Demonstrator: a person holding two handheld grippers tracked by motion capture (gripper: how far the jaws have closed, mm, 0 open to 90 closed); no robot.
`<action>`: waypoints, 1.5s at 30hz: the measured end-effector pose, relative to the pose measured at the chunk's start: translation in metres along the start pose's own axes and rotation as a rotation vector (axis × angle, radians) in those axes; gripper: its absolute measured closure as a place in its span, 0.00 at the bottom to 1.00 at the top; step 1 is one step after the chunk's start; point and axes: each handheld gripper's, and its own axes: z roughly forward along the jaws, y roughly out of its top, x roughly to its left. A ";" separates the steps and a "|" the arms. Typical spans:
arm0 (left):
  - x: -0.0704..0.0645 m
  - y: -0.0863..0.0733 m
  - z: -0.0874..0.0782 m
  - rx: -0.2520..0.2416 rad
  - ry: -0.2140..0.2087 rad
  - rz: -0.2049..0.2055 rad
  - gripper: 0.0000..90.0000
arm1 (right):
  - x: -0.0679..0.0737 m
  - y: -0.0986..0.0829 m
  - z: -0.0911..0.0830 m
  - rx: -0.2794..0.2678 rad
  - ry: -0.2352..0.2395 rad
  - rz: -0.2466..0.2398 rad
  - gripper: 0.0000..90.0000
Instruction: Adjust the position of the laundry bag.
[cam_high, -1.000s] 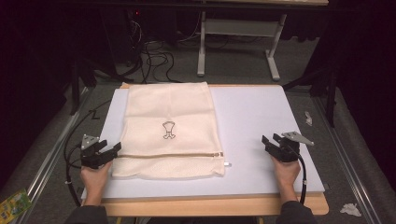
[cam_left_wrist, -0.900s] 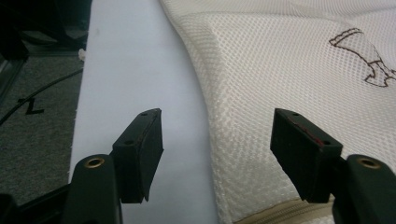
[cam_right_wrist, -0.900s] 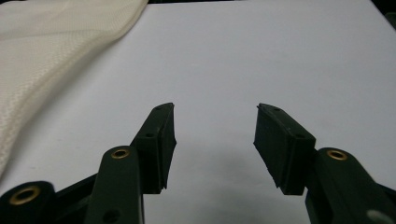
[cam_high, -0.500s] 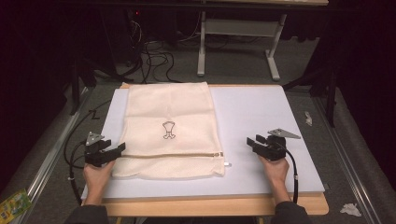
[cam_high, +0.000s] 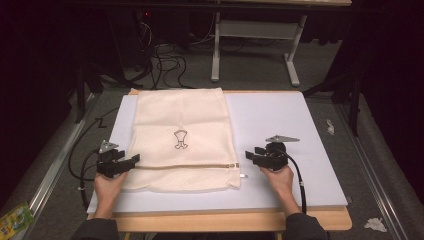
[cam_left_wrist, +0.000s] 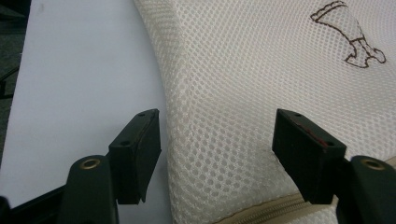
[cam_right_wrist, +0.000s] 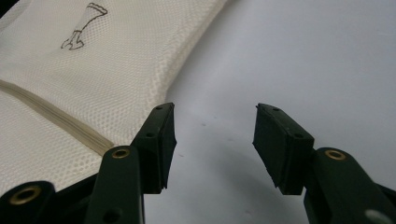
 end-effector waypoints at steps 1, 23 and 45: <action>0.000 0.000 0.000 0.000 0.000 0.000 0.38 | 0.002 0.001 0.002 0.003 0.010 -0.003 0.55; 0.000 0.003 0.007 0.059 0.043 -0.009 0.83 | 0.029 0.017 0.049 0.115 0.077 -0.014 0.89; -0.020 0.015 0.010 0.032 0.009 0.053 0.97 | 0.019 0.019 0.030 0.095 0.041 -0.047 0.98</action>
